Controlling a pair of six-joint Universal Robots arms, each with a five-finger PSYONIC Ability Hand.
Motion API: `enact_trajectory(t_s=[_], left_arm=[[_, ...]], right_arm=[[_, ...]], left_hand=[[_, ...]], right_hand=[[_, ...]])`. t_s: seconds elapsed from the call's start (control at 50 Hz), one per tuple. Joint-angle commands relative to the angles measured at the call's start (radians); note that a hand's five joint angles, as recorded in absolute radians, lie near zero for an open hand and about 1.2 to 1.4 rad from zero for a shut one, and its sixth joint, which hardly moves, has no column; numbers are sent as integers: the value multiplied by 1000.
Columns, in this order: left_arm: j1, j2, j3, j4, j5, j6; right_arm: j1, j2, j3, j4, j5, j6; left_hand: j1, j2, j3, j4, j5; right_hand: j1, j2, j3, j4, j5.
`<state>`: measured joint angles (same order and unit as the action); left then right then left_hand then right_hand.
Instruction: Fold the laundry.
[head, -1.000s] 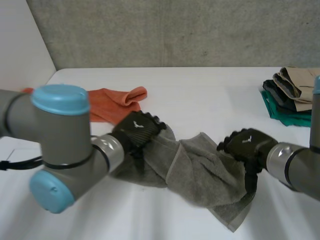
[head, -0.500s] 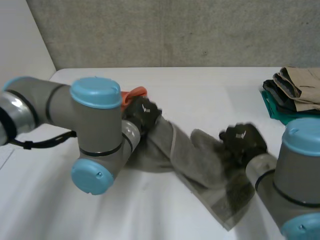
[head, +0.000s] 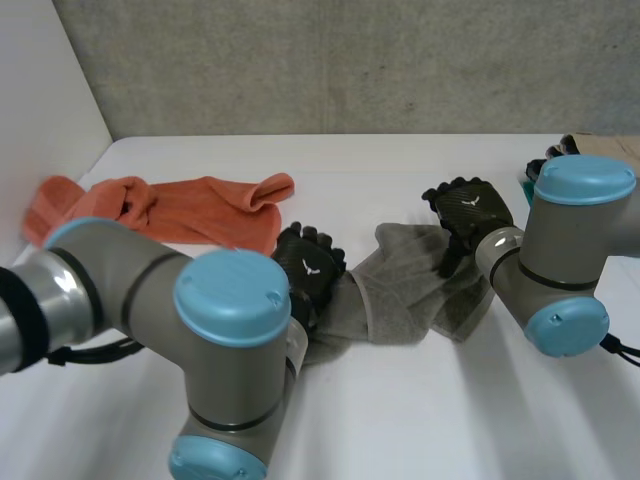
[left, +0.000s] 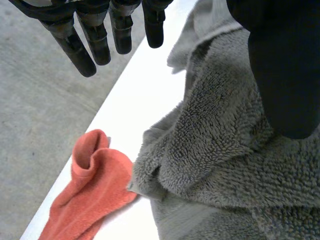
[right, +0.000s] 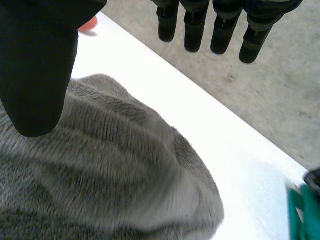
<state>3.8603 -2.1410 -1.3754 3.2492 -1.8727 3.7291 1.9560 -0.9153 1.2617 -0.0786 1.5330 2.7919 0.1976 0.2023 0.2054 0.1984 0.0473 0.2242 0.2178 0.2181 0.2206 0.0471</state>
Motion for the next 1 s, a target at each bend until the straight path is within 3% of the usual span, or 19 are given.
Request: enact_trajectory(t_s=[0.02,0.12,0.22,0.28,0.38,0.5,0.58,0.72,0.78,0.8,0.86,1.0], left_arm=[[93,185,10,-89,26,-89],[237,256,13,-123,148,-146],[390,210,68,-192,395,-161],[436,135,122,-254,498,-153],[462,-3,229,-365,567,-117],[453,-141,329,-463,560,-23],[440,-200,369,-468,554,0],[395,-292,444,-459,511,14],[375,-339,504,-463,472,28],[364,-361,538,-465,451,35],[349,-390,616,-463,399,32],[329,-352,798,-349,224,9]], right_arm=[[40,-141,48,105,95,32],[67,-250,129,189,81,97],[95,-298,214,264,46,175],[112,-295,248,290,29,231],[156,-243,266,287,30,313],[202,-142,223,221,78,374],[222,-76,176,197,153,382],[233,1,87,189,225,379],[228,22,42,180,228,373],[224,32,24,175,223,368],[216,42,-13,160,217,354],[169,32,-171,51,196,250]], left_hand=[[-23,-28,-31,-24,-47],[-23,-28,-31,-24,-47],[-23,-28,-31,-24,-47],[-23,-28,-31,-24,-47],[16,11,8,15,-8],[16,11,8,15,-8],[19,14,11,18,-6],[156,152,149,156,132],[376,371,368,375,352],[607,602,599,606,582],[1196,1192,1189,1196,1172],[1199,1194,1191,1198,1174]], right_hand=[[-50,-43,-44,-46,-47],[-50,-43,-44,-46,-47],[-26,-20,-20,-23,-24],[47,53,53,51,50],[71,77,77,74,73],[85,92,91,89,88],[103,109,109,107,106],[549,555,555,552,551],[845,851,851,849,848],[1096,1102,1102,1099,1098],[1172,1178,1178,1176,1175],[1172,1178,1178,1176,1175]])
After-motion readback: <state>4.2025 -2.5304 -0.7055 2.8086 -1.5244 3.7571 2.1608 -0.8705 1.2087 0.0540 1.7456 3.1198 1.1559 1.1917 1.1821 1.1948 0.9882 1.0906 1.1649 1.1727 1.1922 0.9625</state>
